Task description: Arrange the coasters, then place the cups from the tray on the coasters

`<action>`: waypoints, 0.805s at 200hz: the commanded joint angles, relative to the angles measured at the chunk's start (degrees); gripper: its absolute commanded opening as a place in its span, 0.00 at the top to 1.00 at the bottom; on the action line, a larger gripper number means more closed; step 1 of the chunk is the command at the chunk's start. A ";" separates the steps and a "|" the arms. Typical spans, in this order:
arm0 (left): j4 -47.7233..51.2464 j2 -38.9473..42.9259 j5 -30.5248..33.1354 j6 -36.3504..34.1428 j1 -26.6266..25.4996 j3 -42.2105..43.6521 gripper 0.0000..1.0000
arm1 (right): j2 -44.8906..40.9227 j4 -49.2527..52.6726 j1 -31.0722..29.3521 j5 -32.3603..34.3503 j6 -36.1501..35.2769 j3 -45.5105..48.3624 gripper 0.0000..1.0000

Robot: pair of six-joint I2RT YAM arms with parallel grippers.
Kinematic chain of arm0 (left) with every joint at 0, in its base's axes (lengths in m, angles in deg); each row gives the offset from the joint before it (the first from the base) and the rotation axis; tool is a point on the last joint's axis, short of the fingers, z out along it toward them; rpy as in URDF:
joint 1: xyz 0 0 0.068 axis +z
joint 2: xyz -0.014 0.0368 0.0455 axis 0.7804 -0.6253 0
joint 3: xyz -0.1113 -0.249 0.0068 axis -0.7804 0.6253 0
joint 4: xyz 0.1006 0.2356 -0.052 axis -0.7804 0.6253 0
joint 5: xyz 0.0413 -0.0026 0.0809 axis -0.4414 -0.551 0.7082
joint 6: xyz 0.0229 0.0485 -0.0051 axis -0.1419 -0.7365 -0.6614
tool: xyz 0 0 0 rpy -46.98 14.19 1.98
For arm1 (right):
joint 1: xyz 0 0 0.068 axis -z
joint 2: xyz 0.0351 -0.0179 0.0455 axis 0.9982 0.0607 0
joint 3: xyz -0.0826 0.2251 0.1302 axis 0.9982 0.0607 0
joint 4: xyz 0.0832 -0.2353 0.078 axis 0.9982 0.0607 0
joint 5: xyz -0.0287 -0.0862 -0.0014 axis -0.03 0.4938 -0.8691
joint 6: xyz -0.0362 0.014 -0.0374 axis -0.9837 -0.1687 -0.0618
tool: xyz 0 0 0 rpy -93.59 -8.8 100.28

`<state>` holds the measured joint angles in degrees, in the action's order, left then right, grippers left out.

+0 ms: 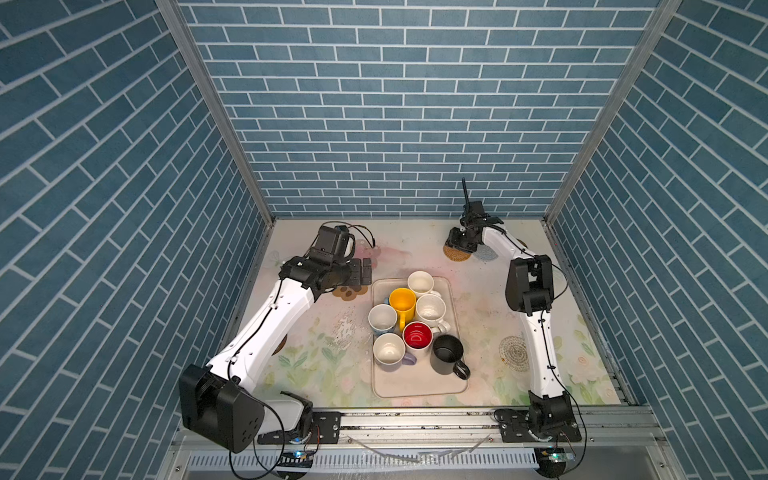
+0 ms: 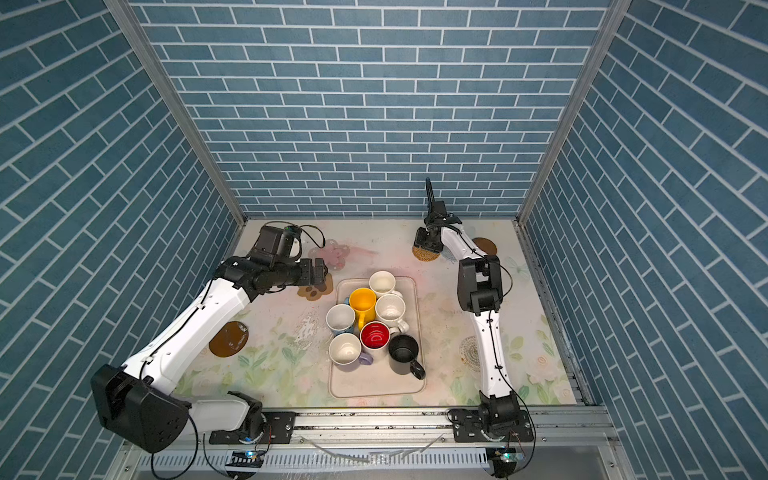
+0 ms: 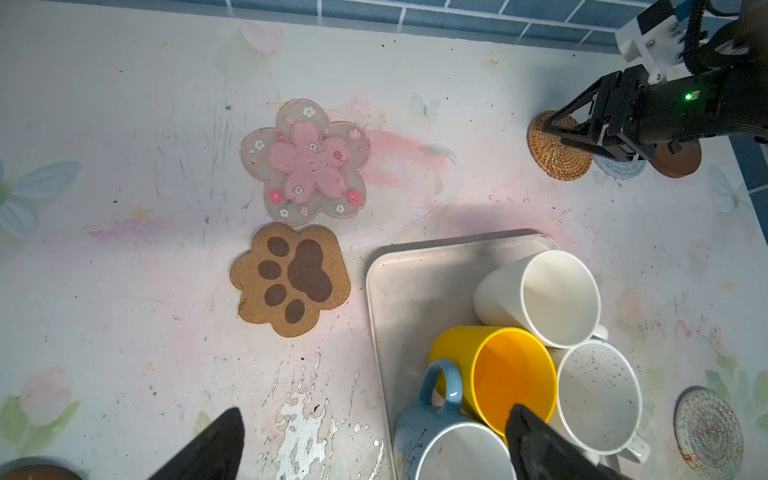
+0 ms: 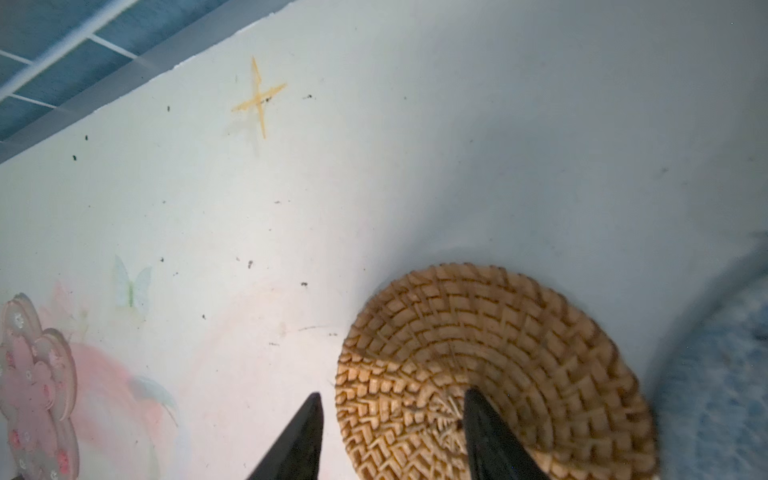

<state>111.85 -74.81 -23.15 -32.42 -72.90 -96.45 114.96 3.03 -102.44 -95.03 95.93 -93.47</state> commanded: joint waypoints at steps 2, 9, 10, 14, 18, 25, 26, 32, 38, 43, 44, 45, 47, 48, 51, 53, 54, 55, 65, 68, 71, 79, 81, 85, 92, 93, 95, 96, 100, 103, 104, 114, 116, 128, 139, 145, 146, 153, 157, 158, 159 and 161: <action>-0.58 -0.27 -0.58 0.48 0.33 0.88 0.01 | -2.02 2.58 -0.34 0.60 0.41 2.19 0.44; -0.67 -0.19 -0.66 0.56 0.34 1.00 0.01 | -2.12 2.77 -0.34 0.84 0.42 2.21 0.44; -0.71 -0.18 -0.71 0.57 0.38 1.04 0.01 | -2.12 2.83 -0.34 0.90 0.42 2.20 0.44; -0.67 -0.01 -0.73 0.56 0.39 1.13 0.01 | -2.12 2.88 -0.29 1.07 0.34 2.13 0.44; -0.81 0.08 -0.75 0.57 0.37 1.21 0.01 | -2.14 3.11 -0.34 1.29 0.25 1.91 0.44; -0.85 0.24 -0.83 0.63 0.33 1.28 0.01 | -2.17 3.66 -0.26 1.80 0.03 1.12 0.44; -0.80 0.30 -0.83 0.60 0.33 1.27 0.01 | -2.11 3.76 -0.26 1.82 0.00 1.00 0.44; -0.84 0.43 -0.92 0.66 0.37 1.26 0.01 | -2.08 4.31 -0.18 1.85 -0.19 0.00 0.44; -0.83 0.55 -0.97 0.69 0.38 1.25 0.01 | -2.11 4.77 -0.16 1.72 -0.35 -1.13 0.44; -0.80 0.69 -1.01 0.74 0.35 1.30 0.01 | -2.10 5.25 -0.16 1.67 -0.45 -2.22 0.44; -0.82 0.70 -0.97 0.70 0.39 1.28 0.01 | -2.11 5.30 -0.16 1.62 -0.50 -2.47 0.44; -0.84 0.75 -0.99 0.73 0.41 1.27 0.01 | -2.12 5.37 -0.16 1.64 -0.53 -2.69 0.44; -0.84 0.85 -1.05 0.70 0.33 1.26 0.01 | -2.19 5.66 -0.16 1.59 -0.57 -3.11 0.44; -0.85 0.86 -1.03 0.73 0.33 1.26 0.01 | -2.20 5.77 -0.16 1.58 -0.65 -3.40 0.44; -0.91 0.96 -1.02 0.70 0.38 1.31 0.01 | -2.34 6.10 -0.16 1.49 -0.72 -4.18 0.44; -0.82 1.03 -1.01 0.74 0.35 1.29 0.01 | -2.38 6.42 -0.16 1.44 -0.79 -4.72 0.43; -0.83 1.00 -1.01 0.74 0.39 1.27 0.01 | -2.38 6.54 -0.16 1.42 -0.85 -5.00 0.43; -0.88 1.07 -1.01 0.70 0.36 1.26 0.01 | -2.39 6.65 -0.16 1.41 -0.87 -5.22 0.43; -0.90 1.36 -0.86 0.73 0.34 1.26 0.01 | -2.92 7.91 -0.16 1.15 -1.03 -7.79 0.43; -0.93 1.45 -0.85 0.74 0.38 1.21 0.01 | -3.10 8.29 -0.16 1.14 -1.15 -8.47 0.43; -0.89 1.53 -0.84 0.74 0.37 1.25 0.01 | -3.41 8.74 -0.16 1.11 -1.24 -9.07 0.43; -0.93 1.78 -0.82 0.75 0.36 1.20 0.01 | -4.45 9.64 -0.18 1.00 -1.34 -10.15 0.43; -0.96 1.83 -0.83 0.71 0.38 1.22 0.01 | -4.79 9.80 -0.23 1.01 -1.32 -10.30 0.43; -1.03 1.92 -0.84 0.74 0.33 1.25 0.01 | -5.67 9.97 -0.25 0.94 -1.34 -10.22 0.43; -1.19 2.17 -0.84 0.84 0.28 1.34 0.01 | -7.38 9.93 -0.25 0.62 -1.34 -9.10 0.42; -1.24 2.19 -0.84 0.88 0.26 1.34 0.01 | -7.65 9.88 -0.25 0.66 -1.34 -8.86 0.42; -1.27 2.22 -0.82 0.92 0.25 1.39 0.01 | -8.23 9.71 -0.32 0.62 -1.30 -8.48 0.42; -1.28 2.25 -0.87 0.96 0.29 1.45 0.01 | -8.56 9.68 -0.33 0.61 -1.28 -8.15 0.42; -1.40 2.36 -0.92 1.08 0.25 1.55 0.01 | -9.84 9.39 -0.36 0.52 -1.26 -6.70 0.42; -1.50 2.41 -1.05 1.10 0.25 1.52 0.01 | -10.82 9.10 -0.46 0.58 -1.30 -5.60 0.42; -1.57 2.44 -1.07 1.10 0.25 1.61 0.01 | -11.22 9.03 -0.49 0.59 -1.28 -5.17 0.42; -2.24 2.64 -1.57 1.38 0.25 1.86 0.01 | -14.97 8.13 -0.75 1.30 -1.52 -0.88 0.42; -2.36 2.70 -1.64 1.50 0.25 1.93 0.01 | -15.71 8.04 -0.81 1.46 -1.58 0.06 0.43; -3.10 2.81 -2.28 1.95 0.09 2.42 0.01 | -21.22 7.13 -1.04 2.72 -1.86 6.14 0.42; -3.92 2.85 -2.89 2.46 -0.15 2.91 0.01 | -26.39 6.22 -1.24 4.08 -2.03 12.36 0.42; -4.25 2.92 -2.94 2.72 -0.54 3.16 0.01 | -29.55 5.61 -1.28 4.73 -2.05 16.12 0.42; -4.35 2.91 -2.90 2.75 -0.63 3.22 0.01 | -29.81 5.52 -1.25 4.82 -2.05 16.76 0.42; -4.81 2.97 -2.71 2.86 -1.26 3.58 0.01 | -33.67 4.71 -1.30 5.58 -1.84 21.48 0.42; -4.97 3.03 -2.53 2.94 -1.79 3.77 0.01 | -35.52 4.14 -1.30 6.20 -1.68 24.09 0.42; -5.06 3.01 -2.39 2.94 -1.91 3.83 0.01 | -36.18 4.04 -1.26 6.39 -1.64 24.87 0.42; -5.06 3.05 -2.31 2.95 -2.06 3.90 0.01 | -36.78 3.86 -1.28 6.53 -1.58 25.62 0.42; -5.13 3.07 -2.09 2.95 -2.37 4.00 0.01 | -37.88 3.68 -1.28 6.75 -1.53 26.64 0.42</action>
<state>108.57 -72.55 -25.05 -30.45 -73.36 -93.95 86.96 7.53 -103.32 -92.21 95.60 -78.80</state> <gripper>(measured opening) 0.994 0.575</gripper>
